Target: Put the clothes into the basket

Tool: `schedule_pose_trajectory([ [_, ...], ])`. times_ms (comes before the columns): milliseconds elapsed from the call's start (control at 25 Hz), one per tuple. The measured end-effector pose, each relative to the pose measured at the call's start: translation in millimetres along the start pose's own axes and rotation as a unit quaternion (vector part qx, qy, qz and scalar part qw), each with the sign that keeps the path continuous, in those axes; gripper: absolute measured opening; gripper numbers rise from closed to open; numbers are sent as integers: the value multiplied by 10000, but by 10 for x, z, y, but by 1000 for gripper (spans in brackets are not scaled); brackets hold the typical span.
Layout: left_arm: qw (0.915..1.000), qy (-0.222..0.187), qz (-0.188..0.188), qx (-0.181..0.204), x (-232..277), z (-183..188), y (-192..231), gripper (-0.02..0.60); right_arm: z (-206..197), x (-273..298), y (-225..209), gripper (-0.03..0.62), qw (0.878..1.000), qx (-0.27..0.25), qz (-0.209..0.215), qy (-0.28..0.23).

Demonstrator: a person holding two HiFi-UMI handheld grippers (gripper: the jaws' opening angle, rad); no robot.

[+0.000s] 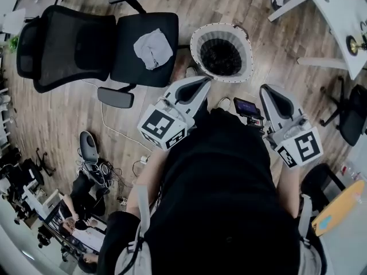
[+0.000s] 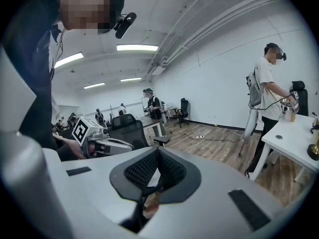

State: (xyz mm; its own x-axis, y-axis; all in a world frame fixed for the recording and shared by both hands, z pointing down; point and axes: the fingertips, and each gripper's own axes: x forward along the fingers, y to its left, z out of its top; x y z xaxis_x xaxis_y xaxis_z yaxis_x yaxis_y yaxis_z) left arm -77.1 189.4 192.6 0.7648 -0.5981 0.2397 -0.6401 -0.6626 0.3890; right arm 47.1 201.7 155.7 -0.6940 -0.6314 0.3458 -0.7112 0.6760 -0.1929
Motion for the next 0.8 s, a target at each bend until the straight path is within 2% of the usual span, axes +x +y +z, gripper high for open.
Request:
schedule_pose_trajectory([
  [360,9993,294,229,-72,-60,2,1152,12,341,970,5,17,9994,-47,-30,350],
  [640,9960,689,309,-469,-54,-415,1968,12,272,1453,31,17,9961,61,-345,815],
  [800,9922,938,534,-620,5,-661,2381,12,148,1614,-35,17,9928,223,-393,1106],
])
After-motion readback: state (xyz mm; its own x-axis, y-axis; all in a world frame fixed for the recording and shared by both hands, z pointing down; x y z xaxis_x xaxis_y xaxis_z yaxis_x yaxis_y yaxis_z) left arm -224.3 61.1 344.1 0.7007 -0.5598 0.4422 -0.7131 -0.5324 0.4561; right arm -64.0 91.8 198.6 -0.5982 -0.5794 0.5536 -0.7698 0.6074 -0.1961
